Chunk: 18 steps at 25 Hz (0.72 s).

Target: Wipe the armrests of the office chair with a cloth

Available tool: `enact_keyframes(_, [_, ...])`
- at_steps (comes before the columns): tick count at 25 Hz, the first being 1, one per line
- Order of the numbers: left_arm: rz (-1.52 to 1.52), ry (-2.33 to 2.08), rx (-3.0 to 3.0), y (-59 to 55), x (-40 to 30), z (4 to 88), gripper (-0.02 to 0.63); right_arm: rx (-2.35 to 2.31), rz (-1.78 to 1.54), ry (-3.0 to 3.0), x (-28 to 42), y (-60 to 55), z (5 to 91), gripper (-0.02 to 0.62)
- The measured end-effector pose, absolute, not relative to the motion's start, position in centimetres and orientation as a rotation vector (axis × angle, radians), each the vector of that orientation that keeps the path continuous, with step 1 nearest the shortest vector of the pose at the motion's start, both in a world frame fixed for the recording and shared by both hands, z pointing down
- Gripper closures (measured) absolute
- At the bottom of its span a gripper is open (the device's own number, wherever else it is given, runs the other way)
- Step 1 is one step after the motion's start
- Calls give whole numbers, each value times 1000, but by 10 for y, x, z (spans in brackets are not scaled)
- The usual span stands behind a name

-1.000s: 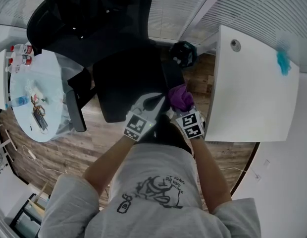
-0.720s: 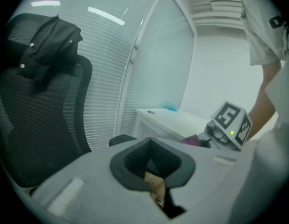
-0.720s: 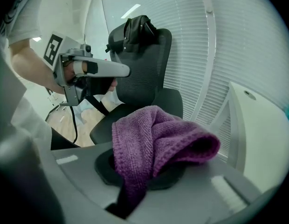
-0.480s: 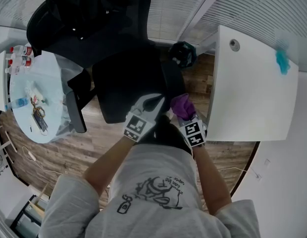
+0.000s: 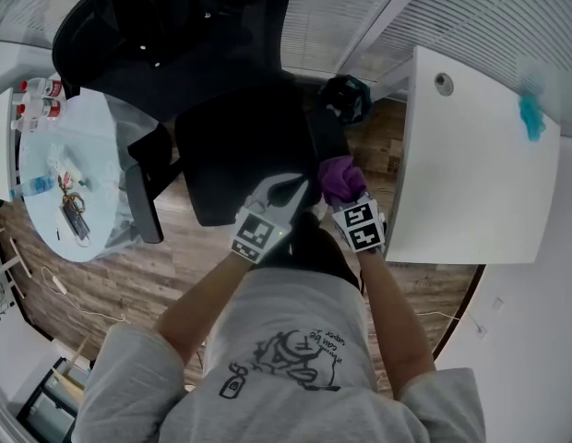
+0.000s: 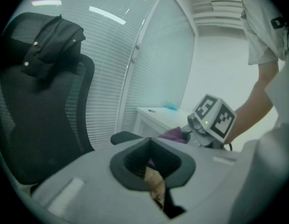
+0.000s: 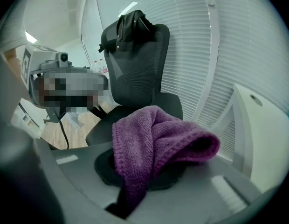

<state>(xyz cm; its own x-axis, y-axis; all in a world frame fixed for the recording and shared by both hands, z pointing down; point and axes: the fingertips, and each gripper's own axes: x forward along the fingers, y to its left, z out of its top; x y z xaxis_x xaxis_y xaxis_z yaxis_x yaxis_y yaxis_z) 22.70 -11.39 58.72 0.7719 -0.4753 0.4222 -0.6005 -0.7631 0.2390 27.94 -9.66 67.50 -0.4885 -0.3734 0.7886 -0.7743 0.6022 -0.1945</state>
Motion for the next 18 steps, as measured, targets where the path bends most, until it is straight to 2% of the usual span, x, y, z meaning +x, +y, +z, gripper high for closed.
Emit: enact_keyframes(18, [473, -878, 2577, -113, 207, 589, 604, 883, 660, -2072, 235, -239, 688, 552])
